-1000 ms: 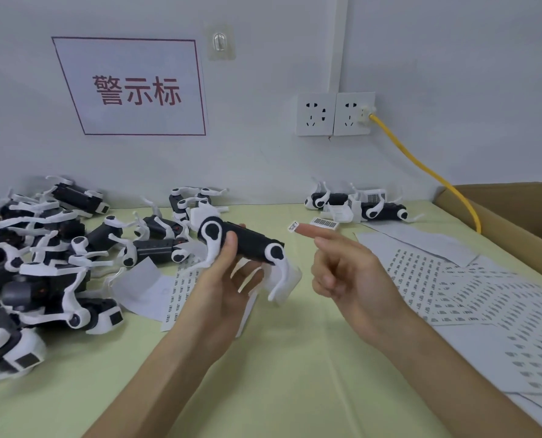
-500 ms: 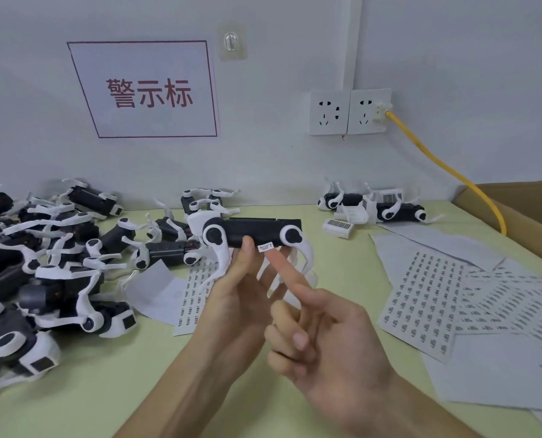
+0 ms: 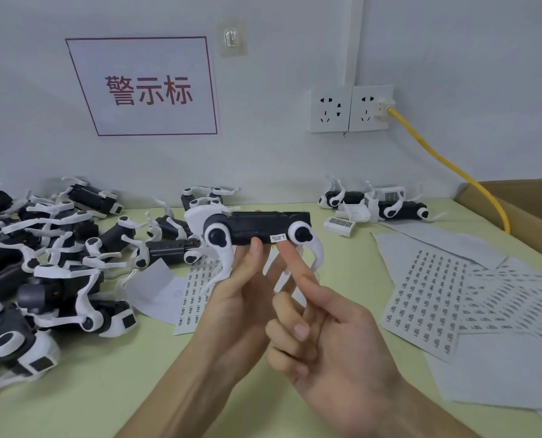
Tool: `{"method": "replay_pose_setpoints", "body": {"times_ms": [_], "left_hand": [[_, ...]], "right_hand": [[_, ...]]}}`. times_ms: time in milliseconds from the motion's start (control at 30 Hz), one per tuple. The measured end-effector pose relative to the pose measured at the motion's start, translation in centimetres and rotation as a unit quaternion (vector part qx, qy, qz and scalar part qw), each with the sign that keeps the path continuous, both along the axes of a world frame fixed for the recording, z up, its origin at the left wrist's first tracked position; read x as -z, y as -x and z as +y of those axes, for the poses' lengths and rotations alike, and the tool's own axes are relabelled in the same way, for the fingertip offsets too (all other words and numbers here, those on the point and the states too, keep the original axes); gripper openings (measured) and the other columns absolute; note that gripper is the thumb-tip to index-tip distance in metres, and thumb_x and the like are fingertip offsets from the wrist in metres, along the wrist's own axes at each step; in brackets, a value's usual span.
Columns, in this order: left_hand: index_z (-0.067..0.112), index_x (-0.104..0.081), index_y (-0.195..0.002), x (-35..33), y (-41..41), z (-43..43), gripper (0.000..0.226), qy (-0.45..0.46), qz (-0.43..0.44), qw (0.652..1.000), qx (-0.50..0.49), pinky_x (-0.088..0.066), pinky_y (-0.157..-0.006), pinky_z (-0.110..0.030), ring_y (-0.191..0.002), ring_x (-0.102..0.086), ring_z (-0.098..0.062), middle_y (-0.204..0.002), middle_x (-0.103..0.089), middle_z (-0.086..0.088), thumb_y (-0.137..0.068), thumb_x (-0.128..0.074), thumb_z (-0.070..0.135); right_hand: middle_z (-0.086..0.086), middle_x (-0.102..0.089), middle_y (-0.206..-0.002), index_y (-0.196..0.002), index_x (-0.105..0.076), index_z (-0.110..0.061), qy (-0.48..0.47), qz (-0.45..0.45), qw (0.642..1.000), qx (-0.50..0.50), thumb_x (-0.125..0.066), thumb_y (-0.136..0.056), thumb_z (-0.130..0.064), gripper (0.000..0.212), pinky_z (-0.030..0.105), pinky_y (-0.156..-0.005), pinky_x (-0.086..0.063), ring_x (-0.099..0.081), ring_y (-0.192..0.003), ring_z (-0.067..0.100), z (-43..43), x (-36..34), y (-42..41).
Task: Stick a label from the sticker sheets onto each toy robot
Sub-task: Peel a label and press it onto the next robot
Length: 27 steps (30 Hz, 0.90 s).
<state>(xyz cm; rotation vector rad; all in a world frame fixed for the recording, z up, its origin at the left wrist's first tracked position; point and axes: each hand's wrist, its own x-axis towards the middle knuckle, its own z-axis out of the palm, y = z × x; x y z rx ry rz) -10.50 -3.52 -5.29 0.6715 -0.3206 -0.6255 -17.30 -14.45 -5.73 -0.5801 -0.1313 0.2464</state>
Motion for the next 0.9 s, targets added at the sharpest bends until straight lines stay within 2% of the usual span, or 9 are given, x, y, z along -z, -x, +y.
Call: {"method": "replay_pose_setpoints", "body": {"times_ms": [67, 167, 300, 400, 467, 600, 667, 800, 900], "left_hand": [[0.028, -0.045, -0.125, -0.1, 0.1, 0.1, 0.089, -0.01, -0.012, 1.0, -0.001, -0.06, -0.085, -0.034, -0.115, -0.069, -0.02, -0.12, -0.07, -0.001, -0.057, -0.1, 0.042], [0.028, -0.041, -0.122, -0.2, 0.2, 0.2, 0.089, -0.015, -0.014, 1.0, -0.005, -0.061, -0.084, -0.034, -0.109, -0.071, -0.019, -0.116, -0.071, -0.002, -0.057, -0.1, 0.04], [0.029, -0.047, -0.111, -0.2, 0.4, 0.1, 0.053, -0.014, -0.011, 0.999, -0.029, -0.061, -0.08, -0.032, -0.102, -0.072, -0.017, -0.108, -0.071, 0.0, -0.076, -0.085, 0.036], [0.026, -0.054, -0.1, -0.2, 0.8, -0.1, 0.035, -0.015, -0.014, 0.999, -0.049, -0.061, -0.073, -0.029, -0.095, -0.073, -0.015, -0.1, -0.071, 0.001, -0.076, -0.078, 0.034], [0.02, -0.049, -0.104, -0.4, 1.1, -0.1, 0.042, -0.025, -0.006, 0.999, -0.045, -0.059, -0.064, -0.027, -0.08, -0.073, -0.015, -0.091, -0.071, 0.0, -0.077, -0.077, 0.037], [0.026, -0.038, -0.117, -0.6, 1.5, -0.1, 0.06, -0.039, 0.008, 0.999, -0.032, -0.054, -0.05, -0.024, -0.055, -0.067, -0.013, -0.071, -0.065, 0.0, -0.079, -0.084, 0.033], [0.027, -0.037, -0.119, -0.8, 1.7, -0.1, 0.061, -0.037, -0.002, 0.999, -0.03, -0.053, -0.048, -0.023, -0.051, -0.066, -0.014, -0.065, -0.064, -0.001, -0.074, -0.076, 0.041], [0.029, -0.041, -0.118, -1.0, 1.9, -0.2, 0.054, -0.04, -0.016, 0.998, -0.042, -0.056, -0.053, -0.025, -0.056, -0.069, -0.015, -0.074, -0.067, -0.004, -0.076, -0.073, 0.041], [0.024, -0.041, -0.109, -0.9, 1.9, -0.2, 0.048, -0.039, -0.002, 0.997, -0.065, -0.055, -0.05, -0.024, -0.05, -0.067, -0.014, -0.062, -0.064, -0.003, -0.077, -0.074, 0.037]], "right_hand": [[0.001, -0.035, -0.056, -0.127, -0.07, -0.037, 0.001, -0.001, 1.0, 0.001, -0.057, -0.086, -0.024, 0.045, 0.025, -0.045, -0.023, -0.019, -0.05, 0.013, 0.0, -0.1, 0.1], [0.001, -0.035, -0.057, -0.127, -0.07, -0.038, 0.002, -0.005, 1.0, -0.003, -0.057, -0.087, -0.025, 0.045, 0.025, -0.045, -0.024, -0.021, -0.05, 0.013, 0.1, -0.1, 0.3], [0.0, -0.037, -0.056, -0.126, -0.07, -0.039, 0.0, -0.012, 1.0, -0.007, -0.056, -0.088, -0.026, 0.043, 0.025, -0.045, -0.023, -0.023, -0.049, 0.013, 0.3, -0.2, 0.4], [0.0, -0.039, -0.056, -0.126, -0.07, -0.04, -0.004, -0.017, 1.0, -0.012, -0.054, -0.09, -0.027, 0.041, 0.024, -0.044, -0.025, -0.023, -0.049, 0.013, 0.6, -0.2, 0.4], [0.0, -0.04, -0.057, -0.126, -0.069, -0.041, -0.002, -0.022, 1.0, -0.013, -0.052, -0.093, -0.028, 0.04, 0.024, -0.044, -0.025, -0.025, -0.048, 0.012, 0.7, -0.1, 0.5], [0.0, -0.041, -0.057, -0.126, -0.069, -0.042, 0.001, -0.022, 1.0, -0.009, -0.052, -0.092, -0.029, 0.04, 0.024, -0.044, -0.024, -0.027, -0.047, 0.012, 0.9, -0.1, 0.5], [0.0, -0.04, -0.057, -0.125, -0.07, -0.042, -0.001, -0.019, 1.0, -0.005, -0.054, -0.091, -0.029, 0.04, 0.024, -0.044, -0.025, -0.026, -0.048, 0.012, 0.7, -0.2, 0.5], [0.0, -0.038, -0.058, -0.126, -0.069, -0.043, 0.008, -0.021, 1.0, 0.004, -0.054, -0.09, -0.03, 0.041, 0.024, -0.043, -0.023, -0.023, -0.05, 0.013, 0.7, -0.5, 0.6], [-0.001, -0.038, -0.059, -0.128, -0.068, -0.043, 0.016, -0.028, 0.999, 0.006, -0.051, -0.093, -0.031, 0.04, 0.024, -0.043, -0.022, -0.023, -0.05, 0.012, 0.8, -0.5, 0.6]]}}
